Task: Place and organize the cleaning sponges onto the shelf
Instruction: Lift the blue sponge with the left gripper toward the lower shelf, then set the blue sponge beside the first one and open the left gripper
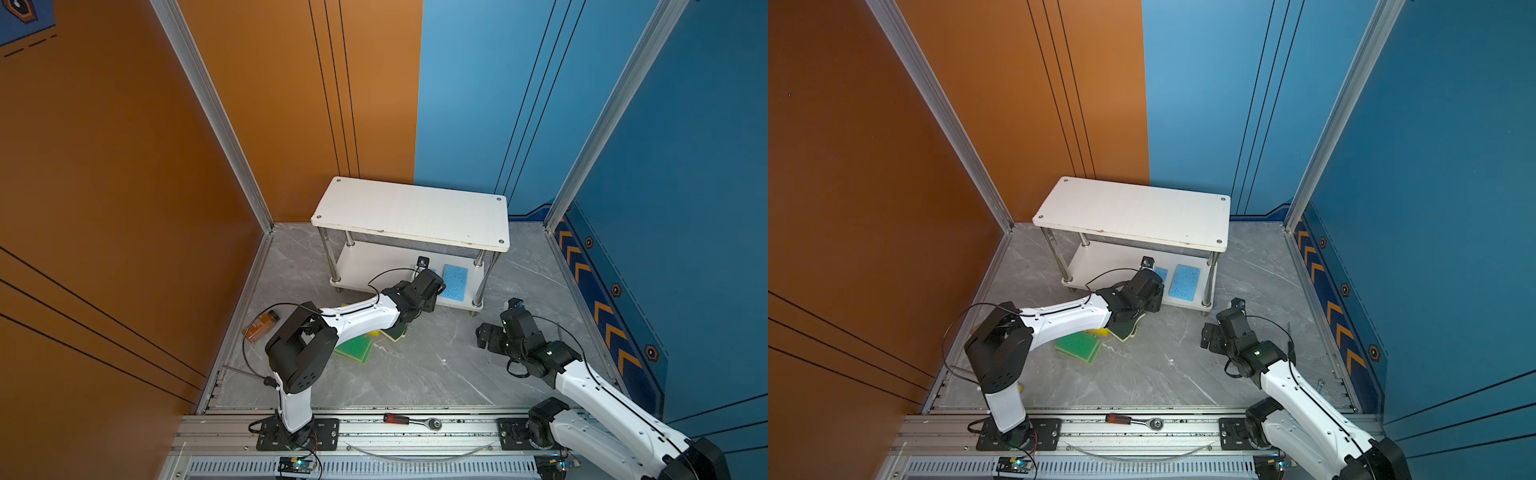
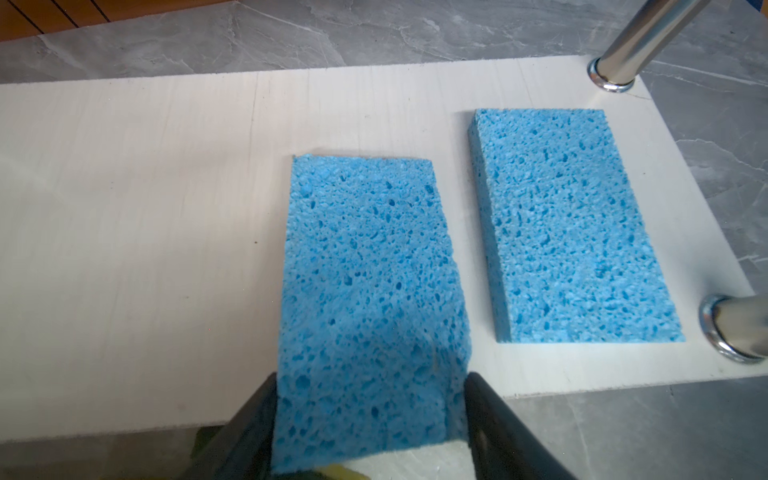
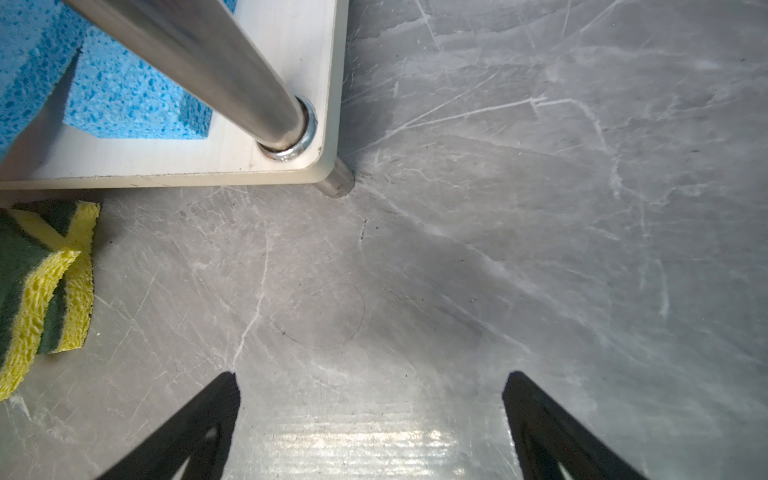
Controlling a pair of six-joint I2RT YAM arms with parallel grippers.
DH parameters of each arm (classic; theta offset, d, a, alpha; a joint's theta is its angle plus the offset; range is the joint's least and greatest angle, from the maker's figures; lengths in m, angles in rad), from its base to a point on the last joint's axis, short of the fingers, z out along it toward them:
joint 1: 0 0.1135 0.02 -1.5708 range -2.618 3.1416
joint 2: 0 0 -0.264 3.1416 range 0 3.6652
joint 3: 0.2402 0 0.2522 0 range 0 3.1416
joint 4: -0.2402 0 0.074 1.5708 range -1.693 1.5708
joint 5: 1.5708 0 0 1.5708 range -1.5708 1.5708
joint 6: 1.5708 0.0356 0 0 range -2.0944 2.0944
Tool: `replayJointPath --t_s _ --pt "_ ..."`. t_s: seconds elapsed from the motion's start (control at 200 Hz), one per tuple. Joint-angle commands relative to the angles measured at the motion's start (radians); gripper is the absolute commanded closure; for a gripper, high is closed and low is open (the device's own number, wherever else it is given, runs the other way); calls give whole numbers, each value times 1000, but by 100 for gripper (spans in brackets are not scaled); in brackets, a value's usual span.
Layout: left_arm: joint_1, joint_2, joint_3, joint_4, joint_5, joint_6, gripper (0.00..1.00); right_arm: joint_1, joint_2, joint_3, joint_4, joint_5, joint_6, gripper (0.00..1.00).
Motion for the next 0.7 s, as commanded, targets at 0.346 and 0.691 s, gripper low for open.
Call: replayJointPath --t_s 0.346,0.691 --pt "20 87 71 56 19 -33 32 -11 -23 37 -58 9 -2 2" --pt "35 105 81 74 21 -22 30 -15 -46 38 -77 9 -1 2"
